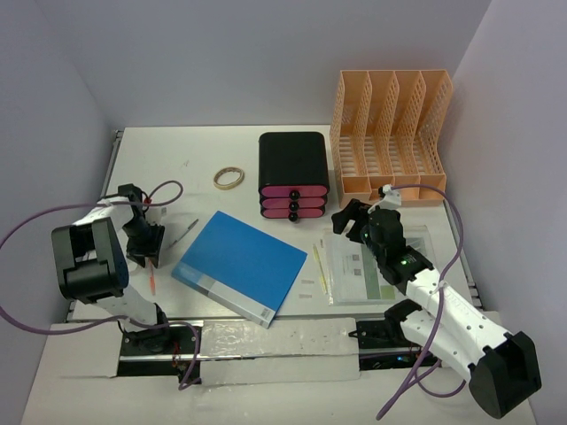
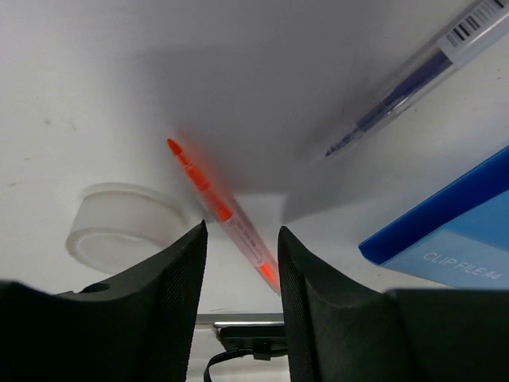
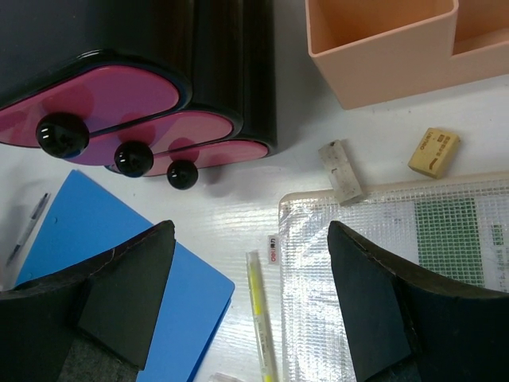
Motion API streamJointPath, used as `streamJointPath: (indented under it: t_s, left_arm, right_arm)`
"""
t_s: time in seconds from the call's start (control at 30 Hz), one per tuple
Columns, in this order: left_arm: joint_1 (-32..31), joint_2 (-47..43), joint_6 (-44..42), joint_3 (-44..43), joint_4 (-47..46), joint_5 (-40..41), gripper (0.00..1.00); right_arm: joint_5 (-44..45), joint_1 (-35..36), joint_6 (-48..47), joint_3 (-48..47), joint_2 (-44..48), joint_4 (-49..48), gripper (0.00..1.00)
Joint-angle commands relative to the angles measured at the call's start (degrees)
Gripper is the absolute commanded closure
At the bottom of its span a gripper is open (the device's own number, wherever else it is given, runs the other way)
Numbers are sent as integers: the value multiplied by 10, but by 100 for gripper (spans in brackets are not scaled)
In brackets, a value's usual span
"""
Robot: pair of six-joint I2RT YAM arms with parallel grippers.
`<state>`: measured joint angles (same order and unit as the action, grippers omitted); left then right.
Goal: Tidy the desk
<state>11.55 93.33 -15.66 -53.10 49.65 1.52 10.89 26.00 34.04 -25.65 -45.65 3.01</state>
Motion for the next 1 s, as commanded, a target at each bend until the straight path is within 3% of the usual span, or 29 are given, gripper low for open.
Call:
streamJointPath:
  t_s: [0.0,0.27,0.47,0.63,0.8,0.97]
  left_arm:
    - [-2,21,-10,-6,-11,-27,56]
    - [-2,47,-16,-13,-6,-51,76]
    - [-2,65,-21,-20,-7,-73,84]
    - [-1,77,-24,-24,-7,-93,100]
    - [-1,64,-18,-27,-21,-95,100]
    - [-1,-3,-10,-35,-41,-97,100]
  right_arm:
    - [21,4,-1,-1,-4,-18,16]
    - [40,4,-4,-7,-2,-10,16]
    - [52,4,-7,-9,7,-2,16]
    - [62,4,-8,-8,12,1,16]
    - [57,4,-11,-8,8,-2,16]
    - [47,4,-13,-12,-2,-6,16]
